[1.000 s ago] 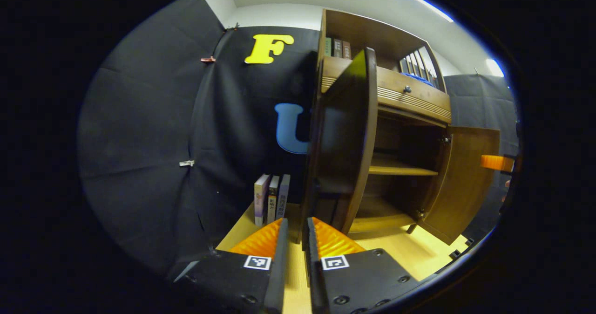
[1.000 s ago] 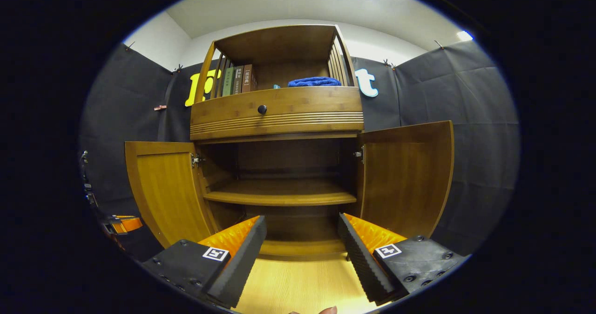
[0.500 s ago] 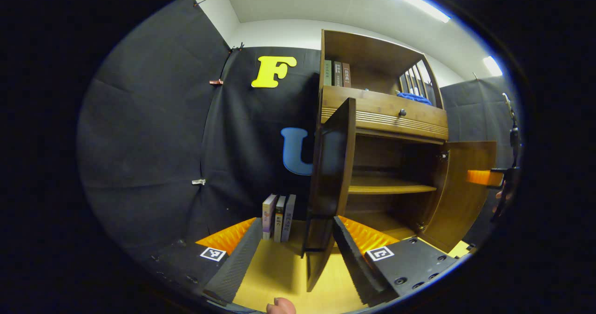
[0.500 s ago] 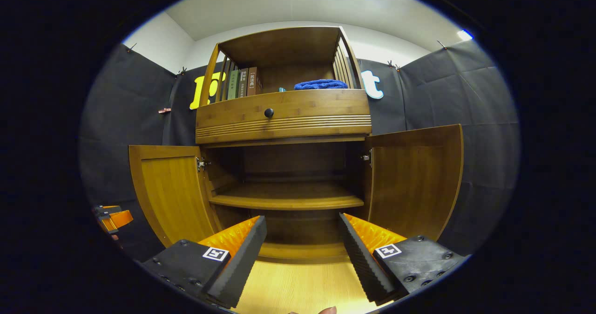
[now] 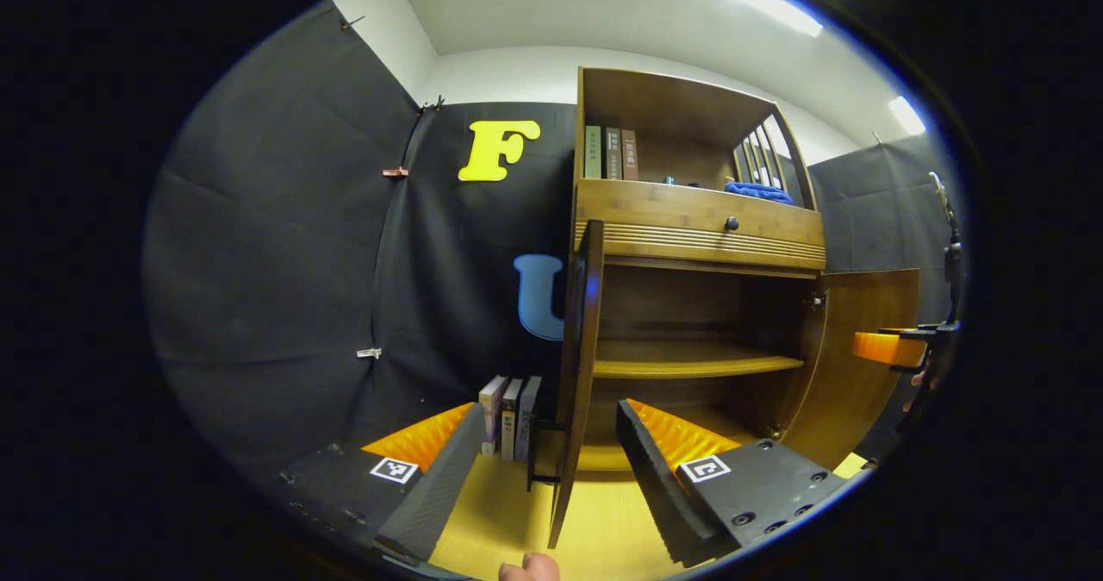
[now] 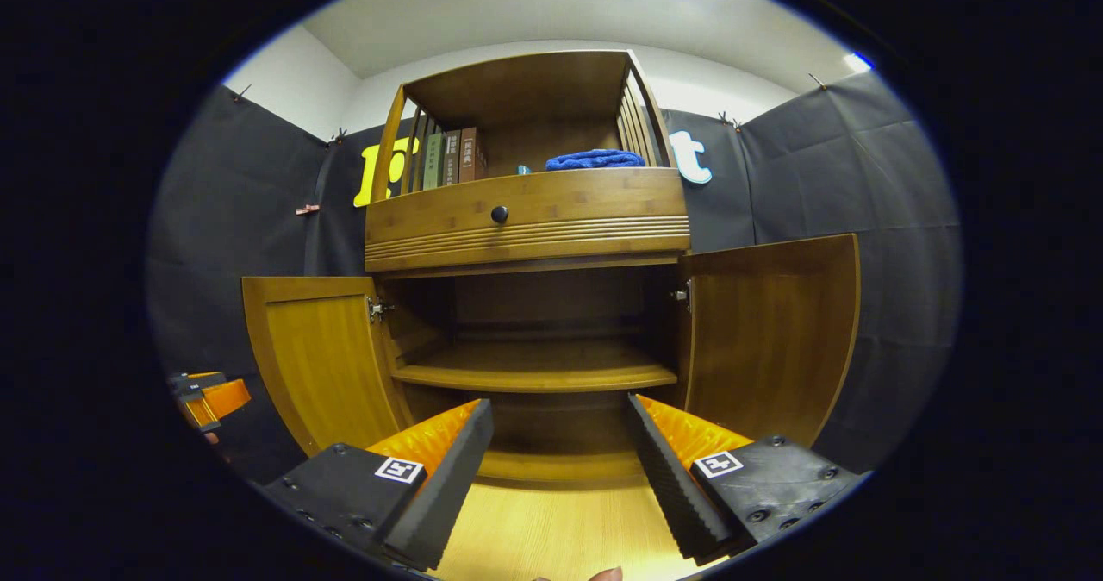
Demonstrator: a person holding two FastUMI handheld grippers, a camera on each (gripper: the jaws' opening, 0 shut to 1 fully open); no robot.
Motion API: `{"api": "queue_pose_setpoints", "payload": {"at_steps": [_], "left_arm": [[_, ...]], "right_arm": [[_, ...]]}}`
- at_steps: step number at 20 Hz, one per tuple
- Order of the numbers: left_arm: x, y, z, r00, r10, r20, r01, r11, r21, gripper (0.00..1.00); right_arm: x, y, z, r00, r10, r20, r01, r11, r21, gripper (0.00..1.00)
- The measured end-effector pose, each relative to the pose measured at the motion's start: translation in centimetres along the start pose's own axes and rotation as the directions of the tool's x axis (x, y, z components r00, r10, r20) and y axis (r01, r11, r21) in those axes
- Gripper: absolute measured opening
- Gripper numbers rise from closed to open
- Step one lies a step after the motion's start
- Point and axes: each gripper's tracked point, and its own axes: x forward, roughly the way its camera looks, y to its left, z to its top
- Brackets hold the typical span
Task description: Open the right door of the double-door shoe cabinet with the right hand, and open the left door with the left hand.
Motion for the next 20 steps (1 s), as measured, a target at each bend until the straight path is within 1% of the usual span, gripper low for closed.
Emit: {"api": "queue_pose_setpoints", "payload": {"at_steps": [2, 3, 4, 9, 10, 11, 12, 14, 15, 18, 19, 20], "left_arm": [[0.1, -0.4, 0.1, 1.0, -0.015, 0.003, 0.015, 1.0, 0.01, 0.94], [0.1, -0.6, 0.2, 1.0, -0.023, 0.003, 0.023, 1.0, 0.011, 0.92], [0.2, -0.9, 0.2, 0.999, -0.032, 0.003, 0.032, 0.999, 0.011, 0.94], [0.2, -1.8, 0.2, 0.998, -0.064, -0.004, 0.064, 0.998, 0.011, 0.94], [0.2, -2.0, 0.1, 0.997, -0.07, -0.008, 0.07, 0.997, 0.01, 0.94], [0.2, -2.1, 0.2, 0.997, -0.077, -0.007, 0.077, 0.997, 0.01, 0.94], [0.3, -2.3, 0.2, 0.997, -0.083, -0.003, 0.083, 0.996, 0.013, 0.94], [0.4, -2.2, 0.2, 0.996, -0.085, -0.004, 0.085, 0.996, 0.021, 0.94], [0.4, -2.2, 0.2, 0.997, -0.083, -0.008, 0.083, 0.996, 0.023, 0.92], [0.4, -2.1, 0.1, 0.997, -0.079, -0.009, 0.079, 0.996, 0.028, 0.94], [0.5, -2.0, 0.2, 0.997, -0.075, -0.01, 0.076, 0.997, 0.031, 0.94], [0.5, -1.9, 0.2, 0.997, -0.07, -0.009, 0.071, 0.997, 0.033, 0.95]], "right_arm": [[0.0, -0.2, -0.1, 1.0, -0.004, -0.003, 0.004, 1.0, -0.004, 0.98], [-0.1, -0.3, -0.2, 1.0, -0.006, -0.006, 0.006, 1.0, 0.0, 0.98], [0.0, -0.3, -0.1, 1.0, -0.008, -0.006, 0.008, 1.0, 0.007, 0.98], [-0.1, -0.3, 0.2, 1.0, -0.019, 0.006, 0.019, 1.0, 0.008, 0.98], [-0.1, -0.3, 0.1, 1.0, -0.019, 0.004, 0.019, 1.0, 0.01, 1.0], [-0.3, -0.2, 0.1, 1.0, -0.02, 0.007, 0.02, 1.0, 0.012, 0.98], [-0.3, -0.3, 0.1, 1.0, -0.024, 0.011, 0.024, 1.0, 0.012, 0.98], [-0.2, -0.2, 0.0, 1.0, -0.026, 0.011, 0.026, 1.0, 0.006, 0.99], [-0.2, -0.3, -0.2, 1.0, -0.027, 0.007, 0.027, 1.0, 0.003, 0.99], [-0.1, -0.6, -0.2, 1.0, -0.03, 0.006, 0.03, 1.0, 0.007, 1.0], [0.1, -0.7, -0.2, 0.999, -0.032, 0.006, 0.032, 0.999, 0.011, 0.92], [0.2, -0.7, -0.1, 0.999, -0.032, 0.007, 0.032, 0.999, 0.014, 0.92]]}}
